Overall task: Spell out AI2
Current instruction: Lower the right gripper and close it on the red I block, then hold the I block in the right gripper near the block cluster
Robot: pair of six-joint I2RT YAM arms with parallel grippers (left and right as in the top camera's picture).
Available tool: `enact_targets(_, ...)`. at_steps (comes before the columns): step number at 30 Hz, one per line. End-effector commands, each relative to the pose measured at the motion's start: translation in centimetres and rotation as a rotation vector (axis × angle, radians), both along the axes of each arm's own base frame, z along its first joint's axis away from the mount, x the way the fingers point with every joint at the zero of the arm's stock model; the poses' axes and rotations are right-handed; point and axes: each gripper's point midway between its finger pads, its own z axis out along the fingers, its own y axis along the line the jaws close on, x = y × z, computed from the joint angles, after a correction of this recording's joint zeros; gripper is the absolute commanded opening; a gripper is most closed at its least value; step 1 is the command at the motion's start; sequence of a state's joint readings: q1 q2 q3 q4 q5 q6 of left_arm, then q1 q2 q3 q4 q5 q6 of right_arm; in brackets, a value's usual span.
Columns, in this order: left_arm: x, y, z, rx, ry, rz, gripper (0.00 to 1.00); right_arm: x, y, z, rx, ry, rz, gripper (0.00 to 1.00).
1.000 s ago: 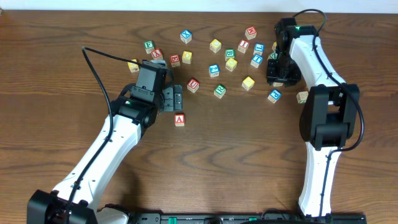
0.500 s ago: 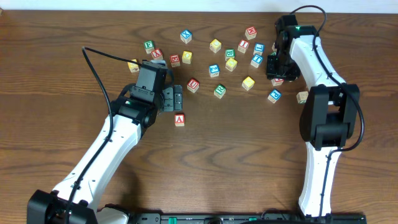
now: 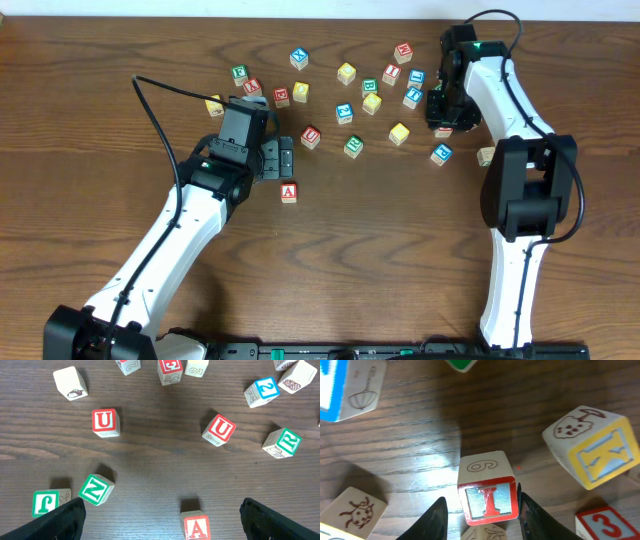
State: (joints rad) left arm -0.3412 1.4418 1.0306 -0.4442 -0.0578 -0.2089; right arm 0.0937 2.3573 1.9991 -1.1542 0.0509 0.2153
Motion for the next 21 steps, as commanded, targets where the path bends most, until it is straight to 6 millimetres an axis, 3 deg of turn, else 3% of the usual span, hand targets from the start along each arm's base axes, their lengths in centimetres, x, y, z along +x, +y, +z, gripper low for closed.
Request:
enact_targets(1, 0.5, 0.1, 1.3, -0.003, -0.034, 0.003, 0.97, 0.3, 1.4, 0.7, 0.022, -0.018, 0.028, 0.4)
enact_targets(10, 0.5, 0.1, 1.3, -0.003, -0.034, 0.003, 0.97, 0.3, 2.2, 0.7, 0.029, -0.022, 0.041, 0.38)
enact_targets(21, 0.5, 0.1, 1.3, -0.003, -0.034, 0.003, 0.97, 0.7, 1.2, 0.8, -0.027, -0.045, -0.01, 0.36)
